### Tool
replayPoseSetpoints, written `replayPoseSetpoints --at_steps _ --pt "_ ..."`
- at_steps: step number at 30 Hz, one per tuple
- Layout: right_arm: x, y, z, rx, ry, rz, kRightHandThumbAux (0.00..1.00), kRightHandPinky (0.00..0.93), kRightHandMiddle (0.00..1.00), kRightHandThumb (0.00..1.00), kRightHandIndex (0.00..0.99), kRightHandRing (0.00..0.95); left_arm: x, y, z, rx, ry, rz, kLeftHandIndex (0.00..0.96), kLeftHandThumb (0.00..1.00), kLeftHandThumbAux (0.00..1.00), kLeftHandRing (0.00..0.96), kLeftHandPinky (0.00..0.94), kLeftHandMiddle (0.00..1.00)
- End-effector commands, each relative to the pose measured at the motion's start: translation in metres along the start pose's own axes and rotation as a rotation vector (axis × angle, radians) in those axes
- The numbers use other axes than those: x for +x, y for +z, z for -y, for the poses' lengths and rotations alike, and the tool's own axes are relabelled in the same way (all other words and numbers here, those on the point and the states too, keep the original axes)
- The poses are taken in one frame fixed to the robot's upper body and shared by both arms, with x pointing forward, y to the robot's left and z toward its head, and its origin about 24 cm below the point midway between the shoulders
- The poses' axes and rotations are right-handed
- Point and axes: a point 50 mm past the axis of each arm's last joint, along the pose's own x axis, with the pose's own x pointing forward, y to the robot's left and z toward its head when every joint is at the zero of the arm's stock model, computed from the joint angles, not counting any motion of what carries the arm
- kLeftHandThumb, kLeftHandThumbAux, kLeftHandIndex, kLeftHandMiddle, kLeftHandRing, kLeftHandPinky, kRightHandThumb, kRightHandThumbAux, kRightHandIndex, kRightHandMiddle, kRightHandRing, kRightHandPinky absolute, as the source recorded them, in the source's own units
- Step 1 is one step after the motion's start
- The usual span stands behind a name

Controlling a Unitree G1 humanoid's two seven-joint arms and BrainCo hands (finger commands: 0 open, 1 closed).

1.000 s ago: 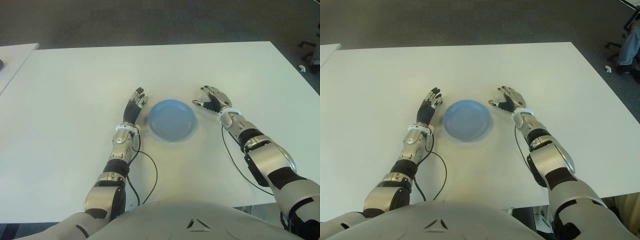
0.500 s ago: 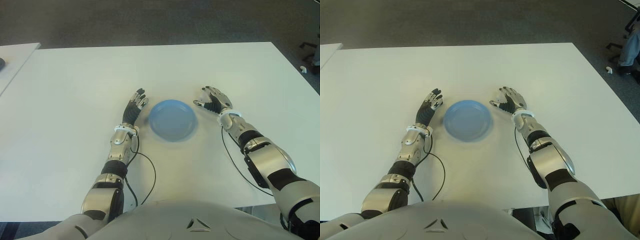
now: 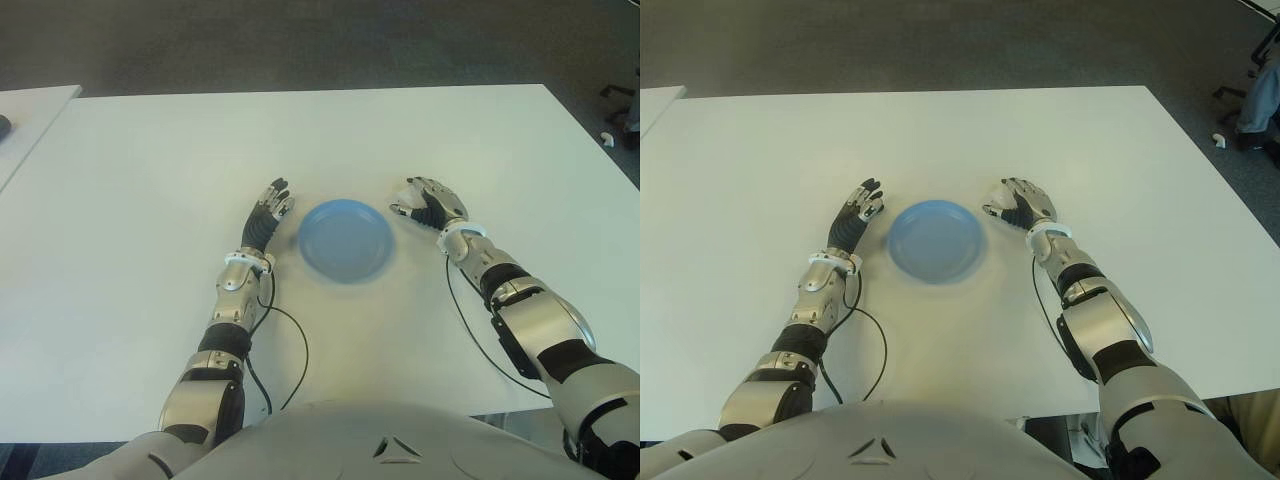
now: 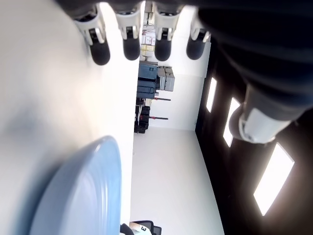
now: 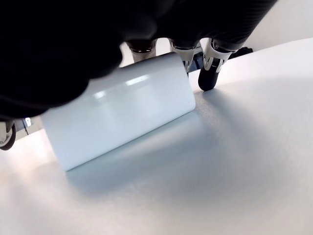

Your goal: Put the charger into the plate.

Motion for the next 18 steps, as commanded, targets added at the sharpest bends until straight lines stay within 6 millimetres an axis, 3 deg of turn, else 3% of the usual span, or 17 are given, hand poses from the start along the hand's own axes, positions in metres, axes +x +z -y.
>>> replayPoseSetpoints --at_steps 1,18 --pt "-0.0208 -0.0214 -0.0316 -0.021 0.145 -0.081 0.256 0.000 0.000 0.322 0.000 0.000 -0.0064 -0.0097 -0.0027 -0.003 -0.004 -0.058 0.015 0.000 0.521 0.000 0.000 0.041" --pt "-0.0258 -0.0295 -0.0289 -0.071 0.126 -0.056 0.323 0.083 0.000 0.367 0.000 0.000 -0.0060 -0.0083 -0.0028 0.005 -0.012 -0.054 0.022 0.000 0.533 0.000 0.000 0.041"
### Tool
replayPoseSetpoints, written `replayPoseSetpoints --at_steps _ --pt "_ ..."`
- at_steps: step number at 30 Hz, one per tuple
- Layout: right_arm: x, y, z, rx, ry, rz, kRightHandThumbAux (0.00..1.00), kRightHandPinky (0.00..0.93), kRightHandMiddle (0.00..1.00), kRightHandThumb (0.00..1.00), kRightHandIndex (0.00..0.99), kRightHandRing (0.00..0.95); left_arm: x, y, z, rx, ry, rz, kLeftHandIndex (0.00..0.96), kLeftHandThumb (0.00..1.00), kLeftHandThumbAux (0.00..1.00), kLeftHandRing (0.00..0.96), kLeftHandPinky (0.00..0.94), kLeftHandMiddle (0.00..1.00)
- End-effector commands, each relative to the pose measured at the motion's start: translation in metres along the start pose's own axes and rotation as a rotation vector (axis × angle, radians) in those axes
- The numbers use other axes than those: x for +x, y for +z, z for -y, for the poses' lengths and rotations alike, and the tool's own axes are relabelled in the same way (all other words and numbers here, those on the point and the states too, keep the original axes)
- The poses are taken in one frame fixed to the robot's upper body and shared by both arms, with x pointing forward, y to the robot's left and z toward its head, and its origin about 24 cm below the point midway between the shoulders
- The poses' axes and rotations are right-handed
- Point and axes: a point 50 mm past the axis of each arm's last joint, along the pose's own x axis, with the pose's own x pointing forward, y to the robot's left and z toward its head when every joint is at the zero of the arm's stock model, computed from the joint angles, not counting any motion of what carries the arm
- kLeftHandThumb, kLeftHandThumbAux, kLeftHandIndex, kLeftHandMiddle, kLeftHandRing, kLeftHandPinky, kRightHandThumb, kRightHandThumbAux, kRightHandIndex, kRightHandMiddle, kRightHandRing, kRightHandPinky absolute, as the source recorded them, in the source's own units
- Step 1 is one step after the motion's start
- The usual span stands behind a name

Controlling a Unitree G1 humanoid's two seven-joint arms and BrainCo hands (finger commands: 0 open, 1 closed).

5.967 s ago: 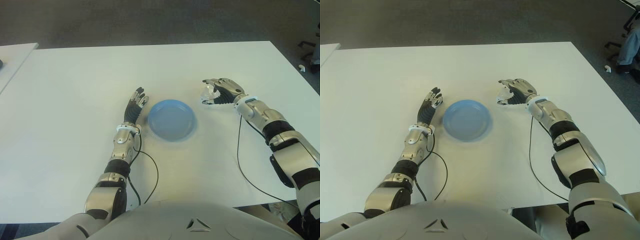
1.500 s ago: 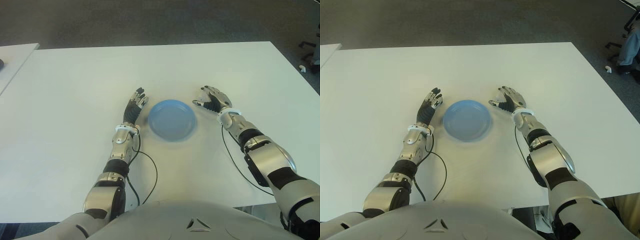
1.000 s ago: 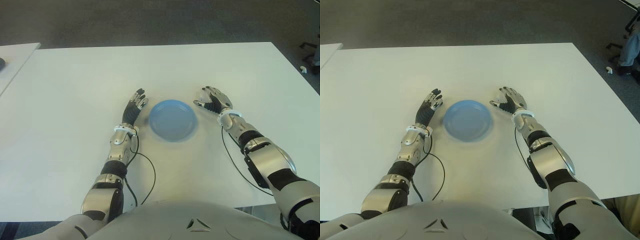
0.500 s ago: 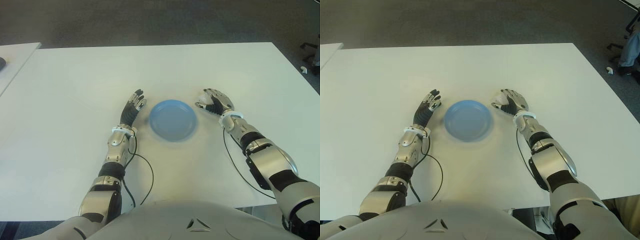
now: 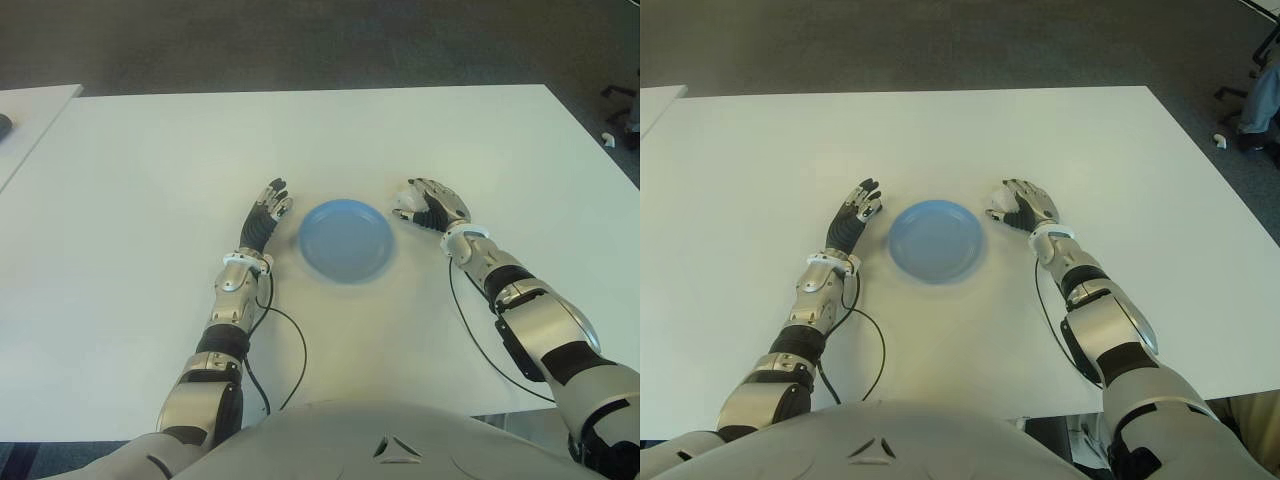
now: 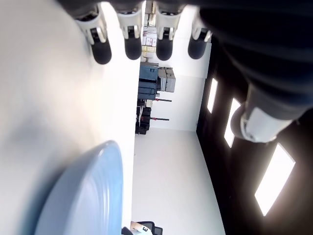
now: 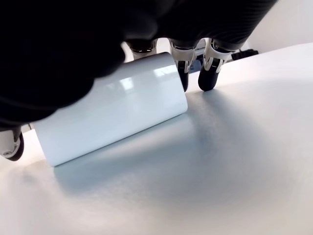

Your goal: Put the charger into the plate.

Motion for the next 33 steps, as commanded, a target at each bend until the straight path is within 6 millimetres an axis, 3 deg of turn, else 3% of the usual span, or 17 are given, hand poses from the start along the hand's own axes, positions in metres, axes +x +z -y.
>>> replayPoseSetpoints --at_steps 1,24,27,33 --pt "-0.022 -0.023 -0.029 -0.034 0.129 -0.076 0.324 0.087 0.000 0.367 0.000 0.000 -0.006 -0.009 -0.002 0.000 -0.013 -0.055 0.022 0.000 0.533 0.000 0.000 0.041" --pt "-0.019 -0.021 -0.020 -0.079 0.099 -0.017 0.324 0.229 0.020 0.457 0.000 0.090 -0.006 -0.009 -0.003 0.008 -0.011 -0.061 0.030 0.000 0.534 0.000 0.000 0.033" --pt "-0.018 -0.019 -0.019 -0.089 0.092 -0.002 0.327 0.263 0.047 0.482 0.000 0.122 -0.006 -0.009 -0.004 0.008 -0.010 -0.059 0.032 0.000 0.535 0.000 0.000 0.033" --pt "-0.018 -0.017 -0.018 -0.124 0.064 0.025 0.355 0.435 0.249 0.546 0.099 0.329 -0.006 -0.009 -0.004 0.007 -0.011 -0.055 0.037 0.000 0.537 0.000 0.000 0.033"
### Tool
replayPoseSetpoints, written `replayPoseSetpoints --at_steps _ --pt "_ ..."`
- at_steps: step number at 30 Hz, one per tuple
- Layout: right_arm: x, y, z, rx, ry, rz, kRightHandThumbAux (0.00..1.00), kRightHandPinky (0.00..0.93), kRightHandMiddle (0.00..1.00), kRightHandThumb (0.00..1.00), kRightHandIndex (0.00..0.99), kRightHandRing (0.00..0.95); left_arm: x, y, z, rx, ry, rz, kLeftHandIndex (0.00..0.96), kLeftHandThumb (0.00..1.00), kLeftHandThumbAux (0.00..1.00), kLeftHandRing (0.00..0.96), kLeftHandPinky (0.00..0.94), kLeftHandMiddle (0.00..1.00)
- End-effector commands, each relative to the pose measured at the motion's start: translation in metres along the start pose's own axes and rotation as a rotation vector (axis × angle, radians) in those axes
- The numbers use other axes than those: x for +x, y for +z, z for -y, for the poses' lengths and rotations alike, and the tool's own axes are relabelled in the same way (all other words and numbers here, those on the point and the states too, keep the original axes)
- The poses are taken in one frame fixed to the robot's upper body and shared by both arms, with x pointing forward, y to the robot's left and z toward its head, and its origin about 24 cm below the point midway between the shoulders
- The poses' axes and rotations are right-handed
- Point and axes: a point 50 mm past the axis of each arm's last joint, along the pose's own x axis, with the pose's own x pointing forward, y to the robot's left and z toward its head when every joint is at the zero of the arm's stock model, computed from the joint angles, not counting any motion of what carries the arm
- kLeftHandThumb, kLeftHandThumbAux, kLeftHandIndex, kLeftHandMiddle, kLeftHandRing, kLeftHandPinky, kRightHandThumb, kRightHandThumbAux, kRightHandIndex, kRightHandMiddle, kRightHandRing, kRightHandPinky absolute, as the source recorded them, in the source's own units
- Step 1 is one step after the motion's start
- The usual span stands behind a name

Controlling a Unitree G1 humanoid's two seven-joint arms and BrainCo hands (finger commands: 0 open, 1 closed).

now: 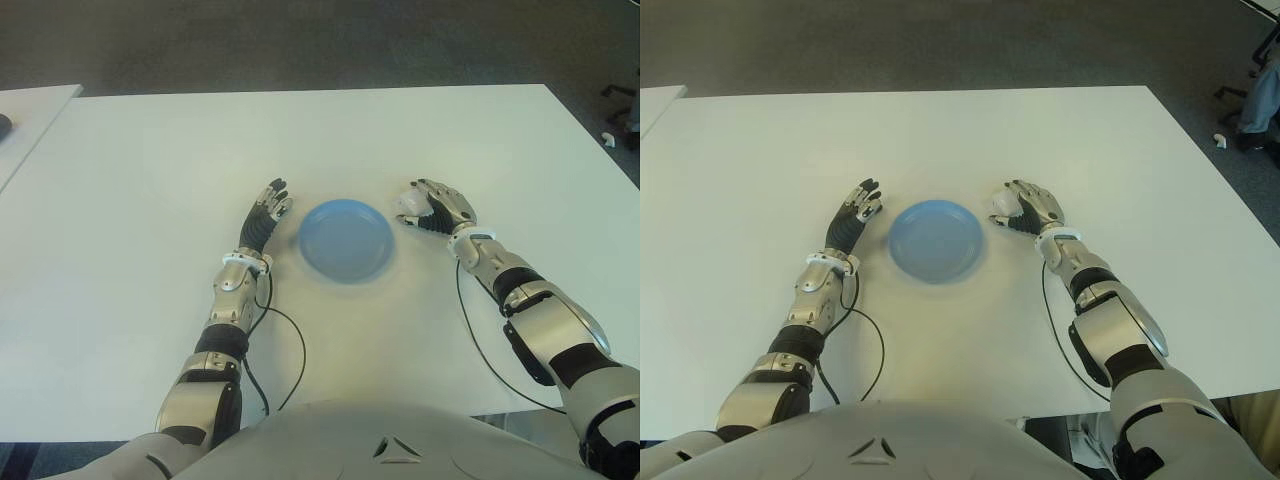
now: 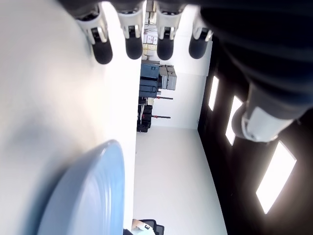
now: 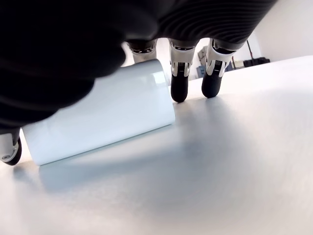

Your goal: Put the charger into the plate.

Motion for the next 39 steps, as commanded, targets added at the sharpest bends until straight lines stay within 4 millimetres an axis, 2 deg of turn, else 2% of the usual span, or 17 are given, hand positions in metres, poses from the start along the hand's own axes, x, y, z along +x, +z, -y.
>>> replayPoseSetpoints --at_steps 1,5,8,11,14,26,39 --pt "-0.016 -0.009 -0.024 -0.047 0.094 -0.019 0.369 0.487 0.322 0.571 0.148 0.390 -0.006 -0.009 -0.003 0.002 -0.001 -0.048 0.040 0.000 0.535 0.000 0.000 0.033" --pt "-0.015 -0.008 -0.022 -0.070 0.068 -0.013 0.413 0.598 0.484 0.647 0.272 0.519 -0.006 -0.009 -0.003 0.002 -0.002 -0.042 0.047 0.000 0.530 0.000 0.000 0.035" --pt "-0.015 -0.008 -0.021 -0.100 0.042 -0.007 0.435 0.654 0.553 0.691 0.335 0.577 -0.006 -0.008 -0.003 0.004 0.000 -0.036 0.049 0.000 0.528 0.000 0.000 0.036" --pt "-0.014 -0.007 -0.019 -0.148 0.011 0.008 0.609 0.757 0.639 0.713 0.400 0.669 -0.006 -0.008 -0.002 0.006 0.005 -0.028 0.049 0.000 0.518 0.000 0.000 0.038" --pt "-0.014 -0.006 -0.018 -0.205 -0.028 0.028 0.668 0.810 0.695 0.725 0.423 0.729 -0.006 -0.008 -0.002 0.004 0.007 -0.024 0.049 0.000 0.505 0.000 0.000 0.040" --pt "-0.012 -0.004 -0.014 -0.233 -0.054 0.057 0.705 0.847 0.821 0.742 0.440 0.823 -0.006 -0.006 -0.001 -0.006 -0.001 -0.004 0.051 0.000 0.464 0.001 0.000 0.071" --pt "-0.011 -0.003 -0.013 -0.224 -0.038 0.055 0.707 0.855 0.848 0.741 0.440 0.843 -0.005 -0.006 0.001 -0.006 -0.001 0.002 0.063 0.000 0.447 0.003 0.000 0.081"
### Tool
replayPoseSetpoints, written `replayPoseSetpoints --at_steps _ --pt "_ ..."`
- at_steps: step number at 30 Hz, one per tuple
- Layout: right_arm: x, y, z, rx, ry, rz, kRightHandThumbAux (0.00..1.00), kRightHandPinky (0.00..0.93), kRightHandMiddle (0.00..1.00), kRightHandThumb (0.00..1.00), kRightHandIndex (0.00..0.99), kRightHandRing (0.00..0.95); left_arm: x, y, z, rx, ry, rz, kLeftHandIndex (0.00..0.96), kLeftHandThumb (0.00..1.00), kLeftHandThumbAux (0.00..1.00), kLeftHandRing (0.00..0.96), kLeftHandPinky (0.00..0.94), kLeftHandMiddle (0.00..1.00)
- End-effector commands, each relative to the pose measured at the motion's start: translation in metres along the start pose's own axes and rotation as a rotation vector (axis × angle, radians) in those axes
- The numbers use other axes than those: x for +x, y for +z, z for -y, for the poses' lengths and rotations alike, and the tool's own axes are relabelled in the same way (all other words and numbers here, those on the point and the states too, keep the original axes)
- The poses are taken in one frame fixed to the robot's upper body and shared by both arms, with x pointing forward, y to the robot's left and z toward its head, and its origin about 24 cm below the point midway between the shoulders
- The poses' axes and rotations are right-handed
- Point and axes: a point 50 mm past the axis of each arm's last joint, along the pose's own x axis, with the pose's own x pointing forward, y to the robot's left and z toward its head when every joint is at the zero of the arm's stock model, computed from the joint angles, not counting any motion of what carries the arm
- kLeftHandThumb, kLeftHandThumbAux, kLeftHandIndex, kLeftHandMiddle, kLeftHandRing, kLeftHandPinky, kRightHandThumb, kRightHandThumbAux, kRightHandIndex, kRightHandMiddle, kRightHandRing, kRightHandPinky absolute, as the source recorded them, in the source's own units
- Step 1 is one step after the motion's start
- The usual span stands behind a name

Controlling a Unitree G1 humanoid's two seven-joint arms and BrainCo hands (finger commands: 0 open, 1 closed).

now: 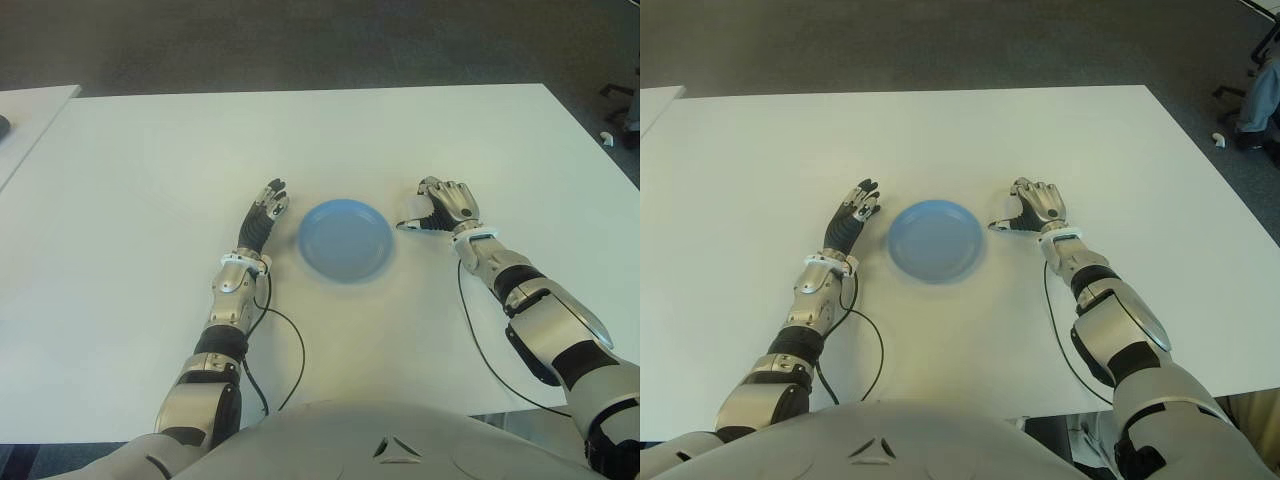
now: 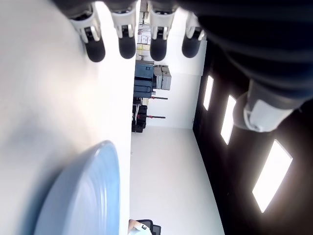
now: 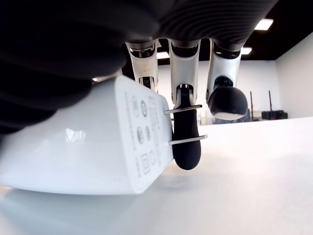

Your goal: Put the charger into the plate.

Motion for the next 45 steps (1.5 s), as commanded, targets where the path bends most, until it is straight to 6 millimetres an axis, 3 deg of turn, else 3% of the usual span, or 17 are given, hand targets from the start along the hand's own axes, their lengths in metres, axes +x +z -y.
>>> replayPoseSetpoints --at_steps 1,13,26,45 --pt "-0.013 -0.002 -0.018 -0.035 0.109 0.001 0.707 0.851 0.847 0.740 0.440 0.842 -0.004 -0.007 0.001 -0.010 0.000 -0.027 0.064 0.000 0.447 0.001 0.000 0.080" --pt "-0.008 0.000 -0.009 -0.019 0.048 0.039 0.707 0.854 0.856 0.739 0.440 0.848 -0.004 -0.007 0.002 -0.017 0.003 -0.023 0.057 0.000 0.458 0.001 0.000 0.075" --pt "0.020 0.014 0.061 0.023 -0.222 0.235 0.707 0.829 0.842 0.734 0.440 0.837 -0.003 -0.008 0.001 -0.018 -0.006 -0.040 0.067 0.000 0.453 0.002 0.000 0.073" --pt "0.017 0.056 0.106 0.130 -0.354 0.376 0.707 0.854 0.841 0.738 0.440 0.843 0.002 -0.011 0.001 -0.025 -0.004 -0.078 0.059 0.000 0.499 0.000 0.000 0.053"
